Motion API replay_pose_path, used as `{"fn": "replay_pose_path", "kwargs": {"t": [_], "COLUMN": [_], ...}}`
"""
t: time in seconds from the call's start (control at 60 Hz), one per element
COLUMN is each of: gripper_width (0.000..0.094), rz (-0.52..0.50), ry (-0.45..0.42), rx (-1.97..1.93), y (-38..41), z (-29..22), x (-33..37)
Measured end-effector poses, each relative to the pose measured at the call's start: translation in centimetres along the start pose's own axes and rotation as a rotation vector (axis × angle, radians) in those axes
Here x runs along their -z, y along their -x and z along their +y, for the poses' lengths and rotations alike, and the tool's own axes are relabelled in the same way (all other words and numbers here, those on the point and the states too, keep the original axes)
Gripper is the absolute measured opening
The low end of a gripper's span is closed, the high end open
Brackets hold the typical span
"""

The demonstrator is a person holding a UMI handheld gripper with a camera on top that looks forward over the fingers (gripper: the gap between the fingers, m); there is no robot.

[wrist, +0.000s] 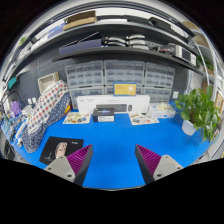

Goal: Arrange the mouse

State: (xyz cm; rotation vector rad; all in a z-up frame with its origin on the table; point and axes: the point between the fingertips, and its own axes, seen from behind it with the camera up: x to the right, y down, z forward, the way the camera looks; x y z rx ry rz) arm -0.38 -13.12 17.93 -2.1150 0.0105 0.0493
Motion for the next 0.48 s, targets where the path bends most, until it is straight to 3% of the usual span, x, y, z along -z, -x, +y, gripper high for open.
{"fn": "replay_pose_path", "kwargs": {"t": [0.483], "gripper_width": [0.0849], "rz": [0.019], "ry": [0.022], "rx": [-0.022], "y": [-8.1], "z": [2.6], "x": [2.6]}}
